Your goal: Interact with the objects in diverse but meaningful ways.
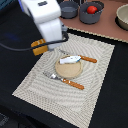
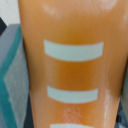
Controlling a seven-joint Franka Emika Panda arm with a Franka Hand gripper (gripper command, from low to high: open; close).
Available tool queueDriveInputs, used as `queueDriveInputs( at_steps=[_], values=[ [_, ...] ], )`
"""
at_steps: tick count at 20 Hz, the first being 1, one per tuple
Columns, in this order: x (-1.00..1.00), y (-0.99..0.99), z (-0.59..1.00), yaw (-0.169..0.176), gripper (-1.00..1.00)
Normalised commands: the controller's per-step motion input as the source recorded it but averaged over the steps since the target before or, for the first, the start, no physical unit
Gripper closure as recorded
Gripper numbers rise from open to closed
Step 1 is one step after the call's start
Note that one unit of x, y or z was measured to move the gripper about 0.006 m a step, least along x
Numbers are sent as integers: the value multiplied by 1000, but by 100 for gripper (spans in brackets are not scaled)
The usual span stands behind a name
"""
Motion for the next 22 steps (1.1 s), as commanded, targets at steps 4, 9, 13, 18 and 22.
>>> queueDriveInputs(
  at_steps=[4,9,13,18,22],
  values=[
    [698,566,147,0,100],
    [690,542,127,0,100],
    [681,536,125,0,100],
    [666,525,111,-1,100],
    [662,536,74,-5,100]
  ],
)
